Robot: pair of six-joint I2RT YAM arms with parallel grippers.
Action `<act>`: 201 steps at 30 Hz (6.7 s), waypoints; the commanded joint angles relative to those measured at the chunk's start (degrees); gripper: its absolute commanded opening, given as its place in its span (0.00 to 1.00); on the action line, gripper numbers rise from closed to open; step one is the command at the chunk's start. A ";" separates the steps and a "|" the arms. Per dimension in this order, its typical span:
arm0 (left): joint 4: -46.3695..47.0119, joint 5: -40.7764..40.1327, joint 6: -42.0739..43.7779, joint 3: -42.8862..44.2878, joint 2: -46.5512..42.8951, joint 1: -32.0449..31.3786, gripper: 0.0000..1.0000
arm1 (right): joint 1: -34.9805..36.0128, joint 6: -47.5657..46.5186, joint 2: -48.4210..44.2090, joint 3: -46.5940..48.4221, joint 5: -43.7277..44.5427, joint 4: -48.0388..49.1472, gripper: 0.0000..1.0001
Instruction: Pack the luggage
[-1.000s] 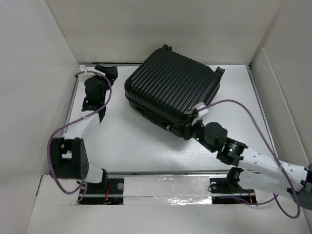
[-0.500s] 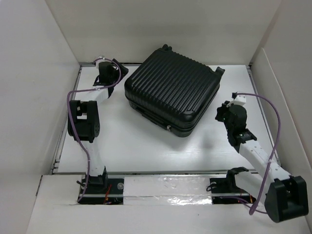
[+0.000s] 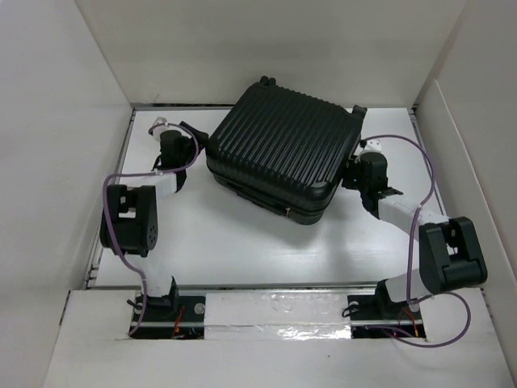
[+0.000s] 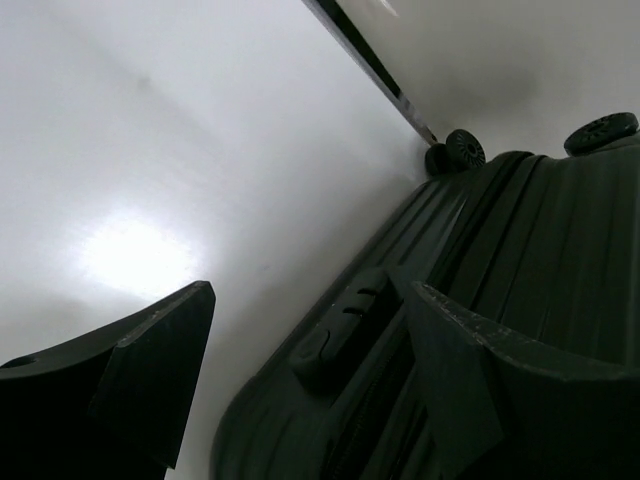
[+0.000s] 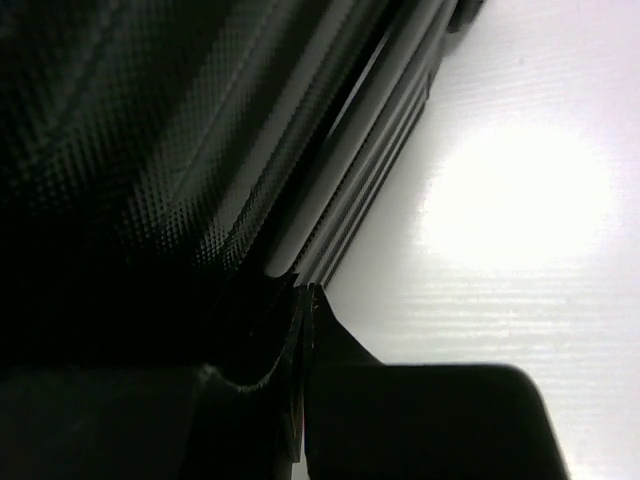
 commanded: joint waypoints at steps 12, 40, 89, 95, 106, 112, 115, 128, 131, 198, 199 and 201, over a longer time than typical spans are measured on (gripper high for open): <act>13.27 -2.93 -2.28 -39.06 -40.50 -7.96 0.74 | 6.14 -5.49 15.77 24.14 -21.04 1.86 0.00; -9.23 -20.16 -5.87 -47.26 -77.19 -5.52 0.67 | 3.90 -7.08 -21.19 0.98 -26.15 8.43 0.00; 7.20 3.02 3.26 -53.32 -55.67 -6.56 0.27 | 24.23 -10.06 -15.51 -9.69 7.80 10.05 0.00; 14.05 6.38 1.33 -53.68 -51.63 -8.14 0.26 | 36.35 -7.08 -8.23 -6.26 -4.08 4.76 0.00; 19.06 -5.75 -3.33 -48.67 -44.78 -26.51 0.26 | 52.88 -5.05 3.47 7.00 -8.12 8.37 0.00; 20.82 -8.91 -3.42 -46.56 -40.13 -33.88 0.26 | 56.41 -0.40 10.85 10.18 -12.35 18.10 0.00; 19.34 -11.37 -2.11 -45.59 -38.79 -34.69 0.28 | 56.41 2.94 10.78 6.85 -5.98 26.19 0.00; 1.68 -18.85 -0.25 -26.98 -42.50 -20.11 0.97 | 53.08 0.40 -11.81 -9.33 -0.21 12.59 0.00; 0.35 -15.08 -0.17 -17.84 -34.06 -15.36 0.98 | 53.07 0.05 -13.83 -10.65 -1.36 10.92 0.00; 12.48 4.09 -6.85 -48.22 -58.21 -6.91 0.00 | 44.73 2.34 -15.13 -10.84 1.71 14.10 0.00; 11.69 4.36 -7.28 -48.66 -59.52 -6.91 0.00 | 43.76 1.03 -16.90 -9.61 2.15 11.64 0.00; 10.55 4.45 -7.55 -48.49 -60.84 -6.91 0.00 | 39.81 -3.19 -20.94 -4.43 2.60 2.25 0.00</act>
